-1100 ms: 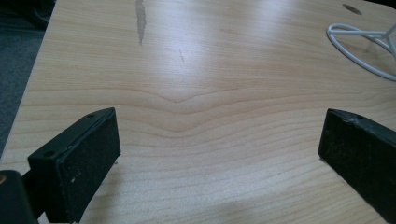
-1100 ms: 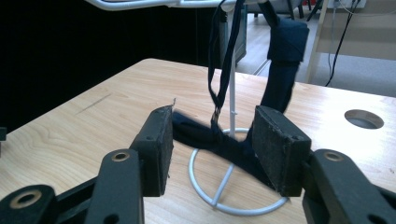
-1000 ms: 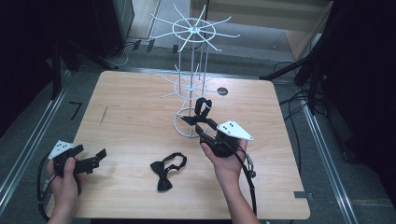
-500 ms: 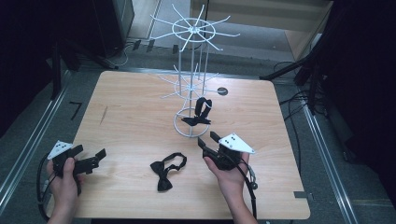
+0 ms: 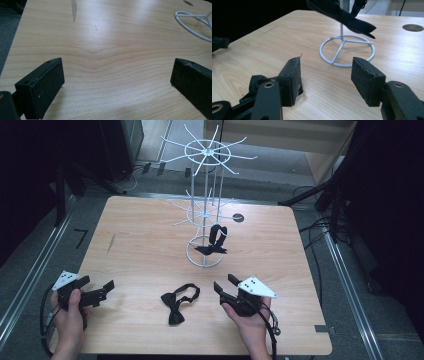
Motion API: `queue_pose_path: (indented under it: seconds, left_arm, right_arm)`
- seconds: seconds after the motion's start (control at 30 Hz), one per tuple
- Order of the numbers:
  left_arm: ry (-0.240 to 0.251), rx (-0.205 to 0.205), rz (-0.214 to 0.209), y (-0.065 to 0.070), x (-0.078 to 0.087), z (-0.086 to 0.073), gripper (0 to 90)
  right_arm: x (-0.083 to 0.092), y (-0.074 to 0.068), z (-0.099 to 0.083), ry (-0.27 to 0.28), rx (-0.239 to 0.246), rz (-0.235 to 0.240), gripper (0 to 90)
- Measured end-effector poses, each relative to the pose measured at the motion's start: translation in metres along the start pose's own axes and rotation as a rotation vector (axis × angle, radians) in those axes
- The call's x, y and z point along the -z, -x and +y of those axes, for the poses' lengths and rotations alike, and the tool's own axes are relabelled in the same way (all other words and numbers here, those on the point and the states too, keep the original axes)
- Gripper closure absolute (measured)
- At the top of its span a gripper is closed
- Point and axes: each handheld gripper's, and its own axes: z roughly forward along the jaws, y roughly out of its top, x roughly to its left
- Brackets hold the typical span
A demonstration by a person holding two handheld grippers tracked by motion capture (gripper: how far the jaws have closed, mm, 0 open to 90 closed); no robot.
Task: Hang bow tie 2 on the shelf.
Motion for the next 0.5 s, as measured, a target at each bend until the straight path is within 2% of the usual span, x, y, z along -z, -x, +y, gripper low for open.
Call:
queue_pose_path:
  seconds: [0.33, 0.5]
  left_arm:
    - [0.002, -0.003, 0.005, 0.000, -0.001, 0.000, 0.0]
    - [-0.002, -0.004, 0.005, 0.000, -0.001, 0.001, 0.0]
  right_arm:
    - [-0.008, -0.006, -0.004, -0.020, 0.000, 0.012, 42.0]
    - [-0.016, -0.015, -0.008, -0.039, 0.006, 0.036, 42.3]
